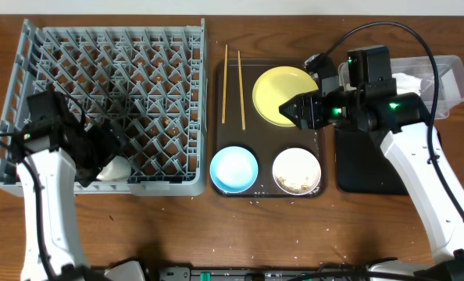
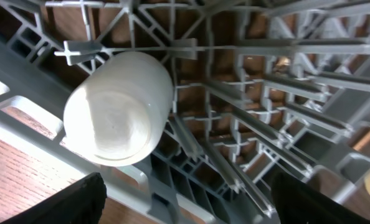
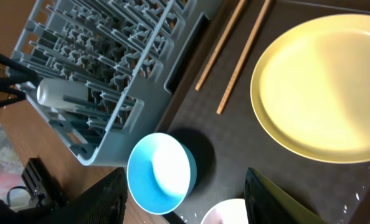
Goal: Sort waste into correct bins and load items into the dishwasher
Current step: 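Place the white cup into the dish rack with the left gripper, then grasp the white bowl with the right gripper and lift it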
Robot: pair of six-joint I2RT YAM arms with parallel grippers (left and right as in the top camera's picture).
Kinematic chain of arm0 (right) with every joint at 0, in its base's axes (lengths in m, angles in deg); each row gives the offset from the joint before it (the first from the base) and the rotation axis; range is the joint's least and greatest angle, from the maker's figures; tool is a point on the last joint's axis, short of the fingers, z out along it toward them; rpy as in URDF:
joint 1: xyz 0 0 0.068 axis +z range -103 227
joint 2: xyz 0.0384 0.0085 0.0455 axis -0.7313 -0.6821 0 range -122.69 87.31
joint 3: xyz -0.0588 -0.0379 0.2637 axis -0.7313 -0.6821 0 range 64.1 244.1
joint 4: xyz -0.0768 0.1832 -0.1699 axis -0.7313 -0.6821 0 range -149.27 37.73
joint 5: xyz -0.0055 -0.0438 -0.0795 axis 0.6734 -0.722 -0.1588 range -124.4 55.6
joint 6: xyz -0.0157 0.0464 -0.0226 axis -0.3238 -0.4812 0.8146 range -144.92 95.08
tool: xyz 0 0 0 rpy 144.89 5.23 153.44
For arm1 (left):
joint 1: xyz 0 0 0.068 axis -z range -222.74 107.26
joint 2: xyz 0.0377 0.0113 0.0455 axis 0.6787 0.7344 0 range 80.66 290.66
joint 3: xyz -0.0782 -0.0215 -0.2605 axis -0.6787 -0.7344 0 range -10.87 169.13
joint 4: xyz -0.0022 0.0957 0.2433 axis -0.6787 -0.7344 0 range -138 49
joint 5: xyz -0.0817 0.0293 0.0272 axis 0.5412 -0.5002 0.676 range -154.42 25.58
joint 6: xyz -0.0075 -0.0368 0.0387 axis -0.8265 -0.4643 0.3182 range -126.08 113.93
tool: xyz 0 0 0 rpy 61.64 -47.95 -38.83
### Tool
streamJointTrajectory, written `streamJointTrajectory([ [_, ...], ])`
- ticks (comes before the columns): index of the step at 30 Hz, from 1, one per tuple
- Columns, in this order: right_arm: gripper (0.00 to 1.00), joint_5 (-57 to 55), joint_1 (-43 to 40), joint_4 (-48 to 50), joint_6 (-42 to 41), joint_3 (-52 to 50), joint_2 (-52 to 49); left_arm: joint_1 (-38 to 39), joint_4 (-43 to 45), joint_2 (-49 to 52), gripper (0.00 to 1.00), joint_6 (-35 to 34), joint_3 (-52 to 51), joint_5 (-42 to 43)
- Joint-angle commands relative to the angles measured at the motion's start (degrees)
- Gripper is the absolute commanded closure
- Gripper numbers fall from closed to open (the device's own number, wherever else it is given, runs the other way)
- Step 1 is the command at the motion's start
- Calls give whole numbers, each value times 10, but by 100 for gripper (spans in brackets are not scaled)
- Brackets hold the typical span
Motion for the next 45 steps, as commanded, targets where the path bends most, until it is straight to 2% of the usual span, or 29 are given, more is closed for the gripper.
streamJointTrajectory([
  [1,43,-12,8,-3,13,2,9,-2,-6,-41,23,37,17,37],
  [3,46,-24,8,-5,13,2,9,3,-9,-58,27,61,17,63],
  [6,48,-68,15,-15,-6,1,8,27,-8,-84,27,116,17,126],
  [9,50,-129,32,-35,-41,1,3,78,-9,-113,27,153,17,154],
  [11,52,-167,50,-56,-64,0,-3,120,-8,-129,27,167,17,154],
  [13,54,-191,82,-83,-69,0,-16,194,-8,-143,27,180,17,146],
  [17,59,-197,132,-106,-69,-3,-43,265,-9,-142,28,179,16,103],
  [20,63,-254,173,-122,-103,-6,-78,297,-9,-142,26,179,16,51],
  [24,71,-313,200,-133,-188,-6,-129,302,-21,-142,24,179,16,-29],
  [27,75,-313,204,-138,-247,-6,-168,302,-24,-142,20,179,16,-35],
  [31,67,-314,203,-139,-294,-6,-214,302,-24,-142,12,179,16,-36],
  [36,67,-299,202,-119,-304,-6,-249,302,-24,-142,6,179,16,-36],
  [37,69,-299,202,-118,-307,-6,-252,302,-24,-142,6,179,16,-36],
  [39,83,-299,202,-118,-315,-6,-258,302,-24,-142,5,179,16,-36],
  [43,86,-308,202,-113,-319,-6,-272,302,-24,-142,4,179,16,-36],
  [45,95,-307,202,-113,-326,-6,-281,302,-24,-142,4,179,16,-36],
])
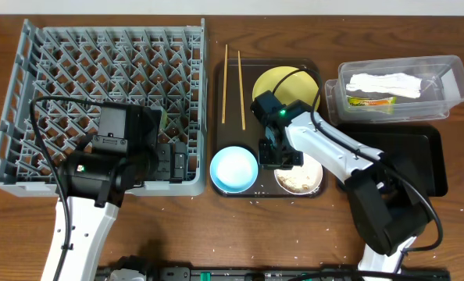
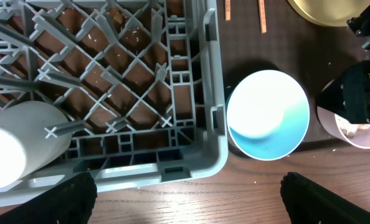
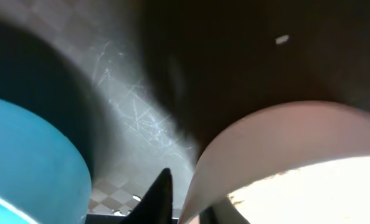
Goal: Sort waste into correct bins and load items into the dishwasher
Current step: 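Grasp the white bowl with the right gripper and lift it, then tip the white bowl over the black tray to dump the rice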
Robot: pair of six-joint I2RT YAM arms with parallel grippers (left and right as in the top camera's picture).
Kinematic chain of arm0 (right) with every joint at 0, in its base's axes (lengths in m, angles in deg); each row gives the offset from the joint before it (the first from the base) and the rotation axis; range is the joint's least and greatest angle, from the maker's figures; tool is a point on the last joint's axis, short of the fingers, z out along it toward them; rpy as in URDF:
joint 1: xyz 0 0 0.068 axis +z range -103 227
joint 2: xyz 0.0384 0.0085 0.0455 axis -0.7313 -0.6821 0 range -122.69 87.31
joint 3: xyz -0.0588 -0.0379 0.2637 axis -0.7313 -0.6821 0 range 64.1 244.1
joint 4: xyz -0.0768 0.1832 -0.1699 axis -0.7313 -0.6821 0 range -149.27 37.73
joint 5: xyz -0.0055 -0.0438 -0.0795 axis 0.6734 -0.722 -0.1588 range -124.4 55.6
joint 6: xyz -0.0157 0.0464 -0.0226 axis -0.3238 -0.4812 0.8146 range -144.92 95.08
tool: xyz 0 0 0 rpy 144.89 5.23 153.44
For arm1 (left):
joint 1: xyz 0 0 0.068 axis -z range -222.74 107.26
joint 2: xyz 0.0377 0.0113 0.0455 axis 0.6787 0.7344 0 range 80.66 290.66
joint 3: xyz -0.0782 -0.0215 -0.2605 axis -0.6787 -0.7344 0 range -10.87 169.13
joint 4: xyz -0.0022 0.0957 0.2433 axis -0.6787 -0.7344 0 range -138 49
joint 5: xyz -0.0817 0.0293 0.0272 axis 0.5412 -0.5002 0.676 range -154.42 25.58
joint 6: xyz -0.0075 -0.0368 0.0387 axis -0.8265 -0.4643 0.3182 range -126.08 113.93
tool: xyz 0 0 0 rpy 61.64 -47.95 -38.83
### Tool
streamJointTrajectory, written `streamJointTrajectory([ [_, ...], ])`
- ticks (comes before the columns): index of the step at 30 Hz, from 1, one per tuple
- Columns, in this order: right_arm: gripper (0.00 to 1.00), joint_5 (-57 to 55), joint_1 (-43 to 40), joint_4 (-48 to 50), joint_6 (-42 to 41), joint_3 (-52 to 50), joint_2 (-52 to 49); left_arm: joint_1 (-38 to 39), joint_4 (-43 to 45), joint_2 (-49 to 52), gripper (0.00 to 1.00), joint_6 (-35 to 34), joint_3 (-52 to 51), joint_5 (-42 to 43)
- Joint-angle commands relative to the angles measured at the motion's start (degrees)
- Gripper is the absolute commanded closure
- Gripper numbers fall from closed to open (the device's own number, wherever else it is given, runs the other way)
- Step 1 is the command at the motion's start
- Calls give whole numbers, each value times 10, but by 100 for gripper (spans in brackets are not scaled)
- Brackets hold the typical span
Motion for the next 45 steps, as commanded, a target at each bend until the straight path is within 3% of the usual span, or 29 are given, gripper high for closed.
streamJointTrajectory([
  [1,99,-10,3,3,-19,-3,-28,2,-2,-2,4,5,15,-6],
  [7,99,-9,0,-3,-11,-3,-13,2,-2,-2,3,5,15,-6],
  [15,99,61,-43,4,113,-3,110,2,-2,-2,2,5,15,-6],
  [21,99,206,-153,21,217,-3,216,2,-2,-2,2,5,15,-6],
  [30,99,428,-358,-14,358,-41,233,2,-2,-2,2,5,15,-5],
  [35,99,515,-457,41,370,-130,233,2,-2,-2,2,5,15,-6],
  [45,99,751,-611,262,399,-289,233,2,-2,-2,2,5,15,-6],
])
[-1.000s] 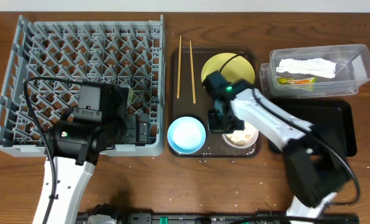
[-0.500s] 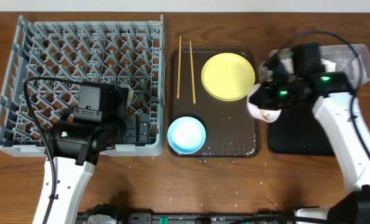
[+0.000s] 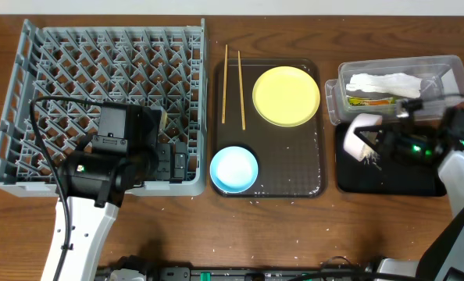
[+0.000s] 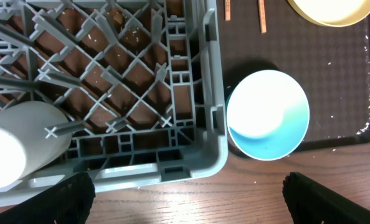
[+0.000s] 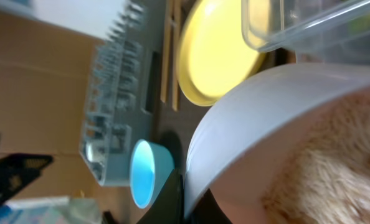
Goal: Sort waste into correct bins and load items into the dishwasher
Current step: 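Tip the white bowl over the black tray to dump the rice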
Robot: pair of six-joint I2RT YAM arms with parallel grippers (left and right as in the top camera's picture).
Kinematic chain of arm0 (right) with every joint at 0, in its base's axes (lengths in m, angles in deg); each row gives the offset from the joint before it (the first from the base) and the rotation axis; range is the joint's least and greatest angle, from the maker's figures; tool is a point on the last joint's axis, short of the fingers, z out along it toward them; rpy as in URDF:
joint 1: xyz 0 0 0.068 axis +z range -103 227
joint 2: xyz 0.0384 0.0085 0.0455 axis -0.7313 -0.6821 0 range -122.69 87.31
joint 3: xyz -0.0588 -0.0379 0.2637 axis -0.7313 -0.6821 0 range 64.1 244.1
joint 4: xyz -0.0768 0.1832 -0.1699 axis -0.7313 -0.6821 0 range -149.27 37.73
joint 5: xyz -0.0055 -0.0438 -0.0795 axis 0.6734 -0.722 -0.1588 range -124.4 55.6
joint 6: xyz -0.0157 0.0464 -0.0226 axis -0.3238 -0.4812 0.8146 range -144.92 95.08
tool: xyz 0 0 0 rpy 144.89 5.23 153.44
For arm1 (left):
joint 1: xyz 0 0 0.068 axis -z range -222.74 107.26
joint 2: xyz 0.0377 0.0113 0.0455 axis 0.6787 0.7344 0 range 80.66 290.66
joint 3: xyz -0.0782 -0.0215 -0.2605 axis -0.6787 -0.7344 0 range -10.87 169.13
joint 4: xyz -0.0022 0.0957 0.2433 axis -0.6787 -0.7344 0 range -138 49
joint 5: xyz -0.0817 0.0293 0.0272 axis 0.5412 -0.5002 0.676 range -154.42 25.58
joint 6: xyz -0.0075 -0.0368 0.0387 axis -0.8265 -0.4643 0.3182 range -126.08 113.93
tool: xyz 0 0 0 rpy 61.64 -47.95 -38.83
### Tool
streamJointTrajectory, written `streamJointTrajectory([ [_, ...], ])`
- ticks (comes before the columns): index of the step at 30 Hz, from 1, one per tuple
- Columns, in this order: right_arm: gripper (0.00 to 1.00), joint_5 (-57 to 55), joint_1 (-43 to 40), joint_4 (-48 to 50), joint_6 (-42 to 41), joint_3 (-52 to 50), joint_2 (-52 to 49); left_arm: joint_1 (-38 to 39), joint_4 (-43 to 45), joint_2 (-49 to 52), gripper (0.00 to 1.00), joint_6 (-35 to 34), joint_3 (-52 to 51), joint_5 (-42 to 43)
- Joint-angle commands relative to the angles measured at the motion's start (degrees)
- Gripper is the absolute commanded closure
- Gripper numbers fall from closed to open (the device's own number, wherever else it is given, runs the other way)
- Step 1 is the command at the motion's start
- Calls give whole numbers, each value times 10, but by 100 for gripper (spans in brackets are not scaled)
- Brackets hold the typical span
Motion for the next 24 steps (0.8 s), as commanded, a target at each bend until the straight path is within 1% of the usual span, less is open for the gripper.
streamJointTrajectory([
  [1,99,151,-19,25,44,-33,2,2,-2,-2,2,5,15,-5],
  [9,99,233,-33,42,92,-50,2,2,-2,-2,2,5,15,-5],
  [11,99,225,-37,42,92,-50,2,2,-2,-2,2,5,15,-5],
  [13,99,177,-43,42,91,-50,2,2,-2,-2,2,5,15,-5],
  [14,99,139,-49,42,72,-50,2,2,-2,-2,2,5,15,-5],
  [15,99,133,-54,42,47,-50,2,2,-2,-2,2,5,15,-5],
  [17,99,156,-63,45,42,-50,3,2,-2,-2,2,5,15,-5],
  [19,99,104,-75,49,12,-50,3,2,-2,-2,2,5,15,-5],
  [20,99,106,-84,45,-7,-50,3,2,-2,-2,2,5,15,-5],
  [22,99,156,-91,44,19,-50,3,2,-2,-2,2,5,15,-5],
  [24,99,142,-94,48,19,-50,3,2,-2,-2,2,5,15,-5],
])
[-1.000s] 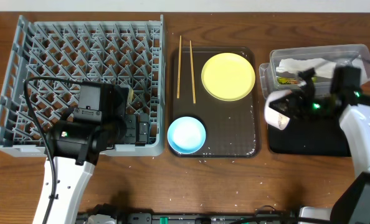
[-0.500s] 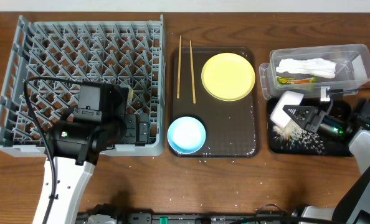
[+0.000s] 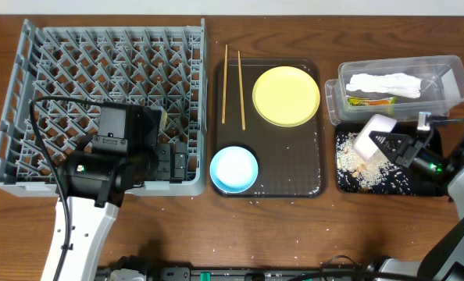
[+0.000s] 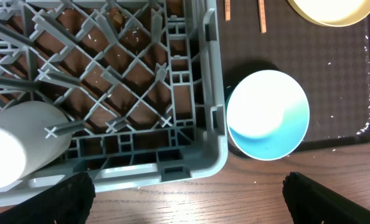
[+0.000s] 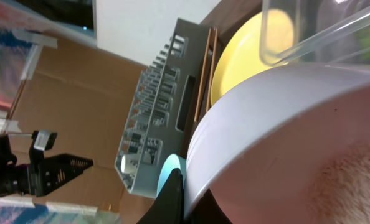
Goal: Sort waste into correct bins and load items into the dishwasher
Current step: 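Tip the white bowl over the black tray to dump the rice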
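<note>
My right gripper (image 3: 397, 148) is shut on the rim of a white bowl (image 3: 372, 139), which is tipped on its side over the black bin (image 3: 431, 186). Food crumbs (image 3: 351, 162) lie scattered in that bin. The right wrist view shows the white bowl (image 5: 284, 124) filling the frame, with my fingers (image 5: 175, 196) pinching its rim. A blue bowl (image 3: 233, 168), a yellow plate (image 3: 286, 95) and chopsticks (image 3: 232, 84) rest on the dark tray (image 3: 294, 168). My left gripper (image 4: 188, 202) hangs open over the front right corner of the grey rack (image 3: 99, 86). A white cup (image 4: 14, 155) lies in the rack.
A clear plastic bin (image 3: 396, 86) holding paper and wrapper waste stands behind the black bin. The rack fills the left half of the table. Bare wood runs along the table's front edge (image 3: 279, 234).
The white bowl has tipped further over the black bin, and its food now lies scattered in the bin, which looked bare before. The left arm has not moved.
First my left gripper was by the white cup at the rack's front left, and my right gripper was open above the tray. Then the left hung at the rack's front right and the right gripped the food bowl's rim. The bowl then hung over the black bin, where its food now lies.
</note>
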Robot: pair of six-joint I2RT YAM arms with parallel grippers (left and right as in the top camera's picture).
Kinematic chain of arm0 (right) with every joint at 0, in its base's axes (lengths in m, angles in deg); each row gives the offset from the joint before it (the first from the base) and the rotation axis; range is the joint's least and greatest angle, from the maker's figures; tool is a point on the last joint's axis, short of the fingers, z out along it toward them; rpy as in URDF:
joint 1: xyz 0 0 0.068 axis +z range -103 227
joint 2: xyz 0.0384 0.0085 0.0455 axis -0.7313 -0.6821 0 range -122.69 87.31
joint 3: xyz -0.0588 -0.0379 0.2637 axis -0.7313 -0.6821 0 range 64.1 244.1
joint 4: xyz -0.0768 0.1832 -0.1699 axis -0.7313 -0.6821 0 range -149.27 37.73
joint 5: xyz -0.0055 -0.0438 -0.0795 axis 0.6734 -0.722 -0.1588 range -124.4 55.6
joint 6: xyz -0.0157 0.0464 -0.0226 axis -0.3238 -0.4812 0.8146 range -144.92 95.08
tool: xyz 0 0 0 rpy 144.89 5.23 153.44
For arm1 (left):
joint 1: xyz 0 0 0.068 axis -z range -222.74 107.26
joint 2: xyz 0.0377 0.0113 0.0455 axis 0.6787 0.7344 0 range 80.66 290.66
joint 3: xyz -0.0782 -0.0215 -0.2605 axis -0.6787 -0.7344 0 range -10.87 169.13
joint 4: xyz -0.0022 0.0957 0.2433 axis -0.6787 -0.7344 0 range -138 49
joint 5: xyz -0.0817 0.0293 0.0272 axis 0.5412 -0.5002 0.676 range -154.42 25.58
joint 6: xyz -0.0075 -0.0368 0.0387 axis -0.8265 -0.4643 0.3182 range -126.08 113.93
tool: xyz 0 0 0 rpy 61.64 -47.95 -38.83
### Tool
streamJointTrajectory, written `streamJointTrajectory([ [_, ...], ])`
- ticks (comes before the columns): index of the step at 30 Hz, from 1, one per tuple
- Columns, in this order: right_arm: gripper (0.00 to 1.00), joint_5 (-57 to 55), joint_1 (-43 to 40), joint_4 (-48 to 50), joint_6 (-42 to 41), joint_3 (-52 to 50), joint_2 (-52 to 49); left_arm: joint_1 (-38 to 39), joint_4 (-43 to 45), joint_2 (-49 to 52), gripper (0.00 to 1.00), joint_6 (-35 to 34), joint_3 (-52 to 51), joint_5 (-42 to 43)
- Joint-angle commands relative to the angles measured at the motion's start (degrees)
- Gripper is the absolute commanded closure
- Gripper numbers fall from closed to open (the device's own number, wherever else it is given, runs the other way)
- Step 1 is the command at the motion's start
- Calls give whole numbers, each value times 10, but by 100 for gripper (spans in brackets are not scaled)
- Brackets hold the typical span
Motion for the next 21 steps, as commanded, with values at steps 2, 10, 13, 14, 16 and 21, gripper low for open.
streamJointTrajectory([
  [2,99,75,-13,1,7,0,3,2,-2,-2,2,5,15,-6],
  [10,99,-32,-14,9,-101,0,3,2,-2,-2,2,5,15,-6],
  [13,99,48,-12,14,-73,0,3,2,-2,-2,2,5,15,-5],
  [14,99,96,-9,20,-35,1,4,2,-2,-2,2,5,15,-6],
  [16,99,4,-7,21,-83,1,4,2,-2,-2,2,5,15,-6],
  [21,99,57,0,5,-44,1,5,2,-2,-2,2,5,15,-6],
])
